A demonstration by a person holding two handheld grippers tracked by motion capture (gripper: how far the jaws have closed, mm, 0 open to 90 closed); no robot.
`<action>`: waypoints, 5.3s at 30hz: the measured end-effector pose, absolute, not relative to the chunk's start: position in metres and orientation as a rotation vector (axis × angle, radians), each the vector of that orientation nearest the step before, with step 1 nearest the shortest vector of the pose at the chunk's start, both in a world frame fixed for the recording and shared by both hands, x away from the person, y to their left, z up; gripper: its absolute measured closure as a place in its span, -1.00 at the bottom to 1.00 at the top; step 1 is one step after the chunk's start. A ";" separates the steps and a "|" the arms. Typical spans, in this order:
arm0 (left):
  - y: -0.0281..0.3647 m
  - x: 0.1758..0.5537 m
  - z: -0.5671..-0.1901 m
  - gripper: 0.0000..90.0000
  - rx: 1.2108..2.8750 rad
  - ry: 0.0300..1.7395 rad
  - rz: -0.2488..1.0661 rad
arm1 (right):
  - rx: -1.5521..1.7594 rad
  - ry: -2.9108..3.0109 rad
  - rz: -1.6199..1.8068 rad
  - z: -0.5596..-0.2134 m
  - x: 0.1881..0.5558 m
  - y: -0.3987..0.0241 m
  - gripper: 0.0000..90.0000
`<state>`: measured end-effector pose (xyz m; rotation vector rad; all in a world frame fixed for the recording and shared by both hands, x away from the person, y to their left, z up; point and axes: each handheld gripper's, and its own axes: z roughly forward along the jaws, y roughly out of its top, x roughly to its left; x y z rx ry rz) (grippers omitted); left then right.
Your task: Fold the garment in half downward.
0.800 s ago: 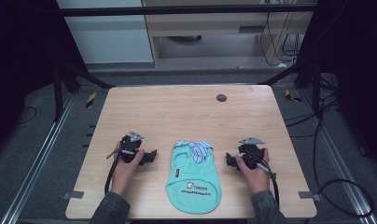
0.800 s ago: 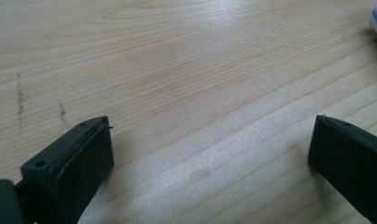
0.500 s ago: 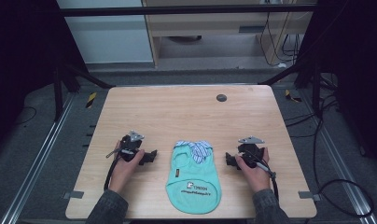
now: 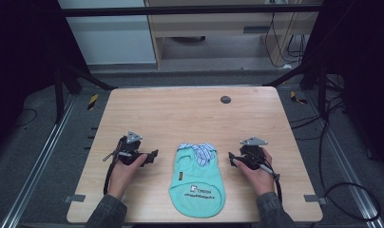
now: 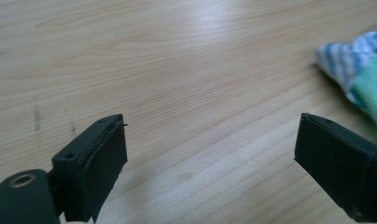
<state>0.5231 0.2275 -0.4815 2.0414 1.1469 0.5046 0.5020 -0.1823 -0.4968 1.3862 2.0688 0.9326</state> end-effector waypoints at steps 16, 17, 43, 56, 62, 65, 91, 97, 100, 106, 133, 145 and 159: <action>0.164 0.565 -0.459 -0.08 2.180 1.006 0.393 | 1.178 2.328 1.041 -0.468 0.542 -0.142 0.69; 0.158 0.568 -0.459 -0.05 2.178 0.997 0.382 | 1.160 2.334 1.032 -0.468 0.543 -0.140 0.69; 0.129 0.579 -0.488 -0.14 2.270 1.009 0.278 | 1.177 2.448 0.946 -0.492 0.555 -0.111 0.25; 0.127 0.570 -0.485 0.82 2.282 0.934 0.170 | 1.113 2.557 0.914 -0.486 0.552 -0.101 0.85; 0.127 0.566 -0.472 0.87 2.288 0.887 0.208 | 1.074 2.549 0.954 -0.475 0.548 -0.106 0.87; 0.127 0.563 -0.463 0.88 2.288 0.865 0.221 | 1.038 2.546 0.960 -0.468 0.544 -0.107 0.87; 0.125 0.555 -0.412 0.90 2.288 0.733 0.306 | 0.849 2.542 0.934 -0.416 0.539 -0.114 0.87; 0.127 0.555 -0.406 0.90 2.285 0.728 0.319 | 0.831 2.541 0.911 -0.410 0.544 -0.110 0.87; 0.129 0.555 -0.404 0.90 2.290 0.721 0.325 | 0.818 2.537 0.913 -0.405 0.545 -0.108 0.87; 0.131 0.557 -0.401 0.90 2.293 0.722 0.332 | 0.800 2.539 0.920 -0.403 0.546 -0.106 0.87; 0.132 0.570 -0.393 0.90 2.292 0.729 0.356 | 0.795 2.530 0.915 -0.392 0.554 -0.103 0.87; 0.128 0.579 -0.383 0.90 2.303 0.724 0.400 | 0.800 2.504 0.929 -0.385 0.561 -0.104 0.87; 0.130 0.581 -0.386 0.90 2.290 0.733 0.405 | 0.800 2.487 0.918 -0.388 0.567 -0.102 0.87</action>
